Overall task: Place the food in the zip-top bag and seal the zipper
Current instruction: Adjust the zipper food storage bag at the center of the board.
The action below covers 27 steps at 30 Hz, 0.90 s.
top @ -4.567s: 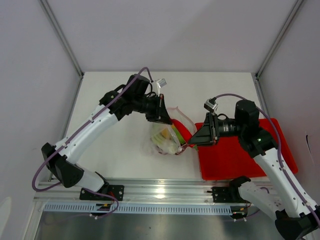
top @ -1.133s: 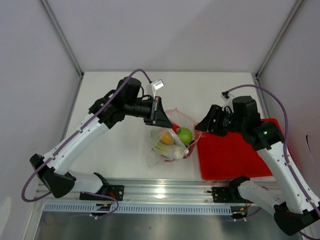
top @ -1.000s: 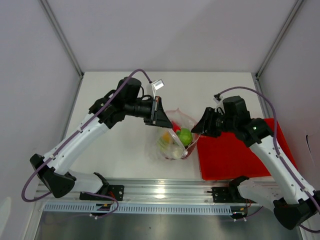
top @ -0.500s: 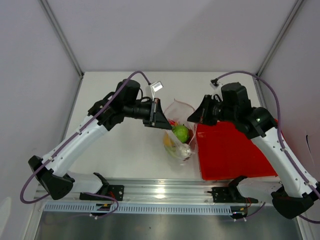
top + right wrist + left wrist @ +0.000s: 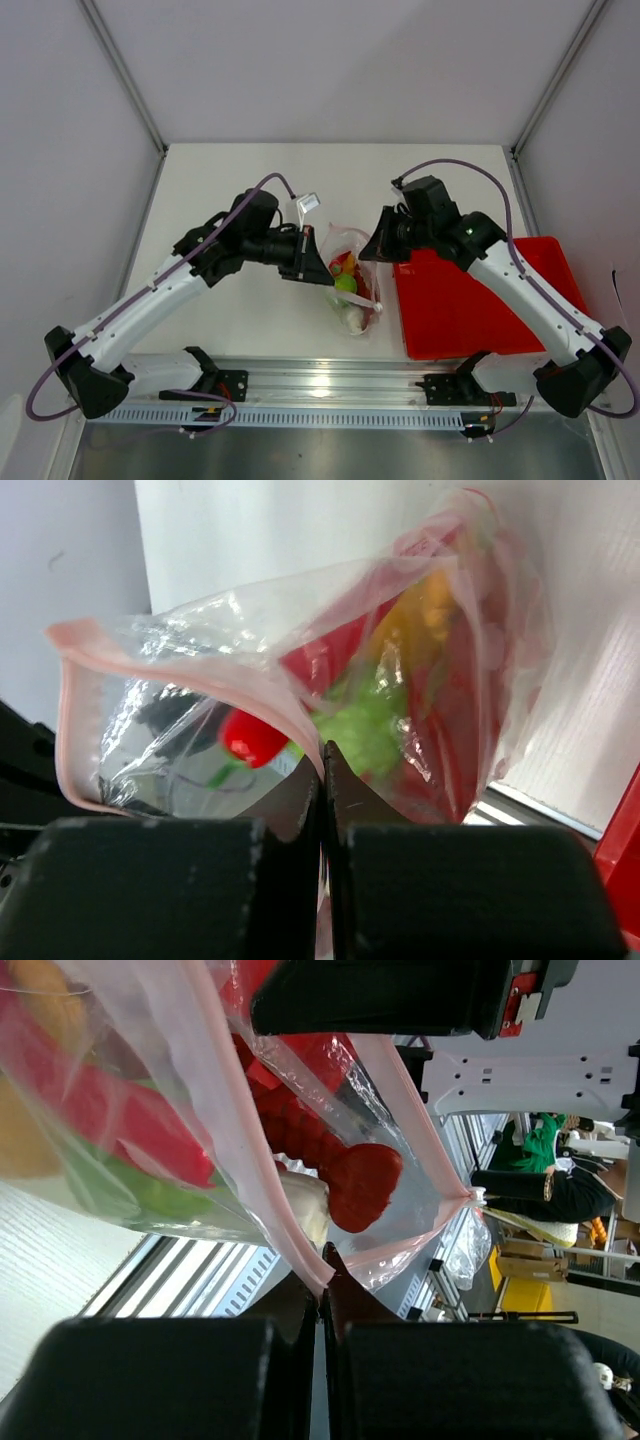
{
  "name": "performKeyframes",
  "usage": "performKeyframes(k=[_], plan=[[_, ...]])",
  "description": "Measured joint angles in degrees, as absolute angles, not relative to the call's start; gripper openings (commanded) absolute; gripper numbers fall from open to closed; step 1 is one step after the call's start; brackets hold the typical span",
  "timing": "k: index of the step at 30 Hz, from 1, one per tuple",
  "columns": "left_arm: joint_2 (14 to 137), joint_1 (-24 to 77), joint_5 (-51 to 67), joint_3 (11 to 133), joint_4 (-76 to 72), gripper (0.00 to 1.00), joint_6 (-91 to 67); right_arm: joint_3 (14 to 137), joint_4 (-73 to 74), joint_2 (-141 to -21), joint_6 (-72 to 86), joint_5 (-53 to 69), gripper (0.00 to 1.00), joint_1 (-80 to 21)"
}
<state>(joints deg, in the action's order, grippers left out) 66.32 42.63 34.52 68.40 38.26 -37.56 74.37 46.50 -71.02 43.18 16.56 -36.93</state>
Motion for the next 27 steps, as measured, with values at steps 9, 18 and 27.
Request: performKeyframes(k=[9, 18, 27], plan=[[65.6, 42.6, 33.3, 73.8, 38.1, 0.01, -37.5, 81.9, 45.8, -68.0, 42.9, 13.7, 0.00, -40.5], [64.9, 42.2, 32.6, 70.5, 39.0, 0.01, -38.1, 80.4, 45.6, -72.7, 42.2, 14.4, 0.00, -41.6], [58.1, 40.7, 29.1, 64.8, 36.1, 0.01, -41.6, 84.2, 44.2, -76.6, 38.0, 16.4, 0.00, -42.2]])
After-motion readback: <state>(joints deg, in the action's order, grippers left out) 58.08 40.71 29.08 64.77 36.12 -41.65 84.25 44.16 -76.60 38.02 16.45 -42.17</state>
